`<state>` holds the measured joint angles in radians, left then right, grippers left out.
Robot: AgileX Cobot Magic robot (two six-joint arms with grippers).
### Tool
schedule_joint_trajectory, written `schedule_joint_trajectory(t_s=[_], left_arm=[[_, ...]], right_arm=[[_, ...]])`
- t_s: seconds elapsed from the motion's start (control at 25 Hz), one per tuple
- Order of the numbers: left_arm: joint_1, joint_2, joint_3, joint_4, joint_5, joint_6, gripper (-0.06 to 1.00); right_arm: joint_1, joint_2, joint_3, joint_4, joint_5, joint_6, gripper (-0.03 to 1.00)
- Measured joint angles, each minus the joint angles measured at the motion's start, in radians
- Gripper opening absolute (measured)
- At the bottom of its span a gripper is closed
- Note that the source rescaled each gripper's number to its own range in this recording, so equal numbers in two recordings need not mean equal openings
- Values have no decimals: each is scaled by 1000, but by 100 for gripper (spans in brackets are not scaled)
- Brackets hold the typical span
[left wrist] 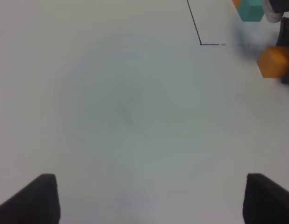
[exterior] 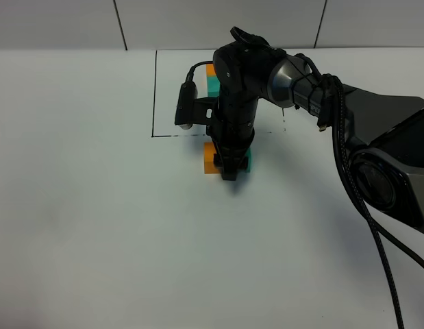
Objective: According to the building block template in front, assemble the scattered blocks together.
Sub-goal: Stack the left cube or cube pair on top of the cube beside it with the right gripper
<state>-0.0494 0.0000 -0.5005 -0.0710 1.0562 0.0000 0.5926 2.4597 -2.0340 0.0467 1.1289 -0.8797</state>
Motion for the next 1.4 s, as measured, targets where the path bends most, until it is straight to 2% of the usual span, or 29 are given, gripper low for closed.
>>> schedule_joint_trajectory(t_s=[0.04,0.08,0.24,0.36,0.52,0.76,0.88,1.04,1.16,1.4], left_arm=[[0,0,0,0,0,0,67],[0,0,0,0,0,0,67],[0,0,0,0,0,0,67],[0,0,0,0,0,0,67],[0,0,0,0,0,0,67],[0,0,0,0,0,0,67],[0,0,0,0,0,0,67],[0,0,0,0,0,0,67],[0,0,0,0,0,0,67],[0,0,0,0,0,0,67]], right_arm=[[0,1,0,0,2,0,7],[0,1,0,0,4,0,0],[0,1,0,0,12,24,1],[0,-1,0,-12,28,128,1],[0,-9,0,1,78,375,1],[0,-18,0,113,87,899,1],[1,-19,0,126,87,1138,1],[18,-19,0,96,87,1372,1],[28,-19,0,55,75,1444,1],[35,-19,0,45,36,1488,1]])
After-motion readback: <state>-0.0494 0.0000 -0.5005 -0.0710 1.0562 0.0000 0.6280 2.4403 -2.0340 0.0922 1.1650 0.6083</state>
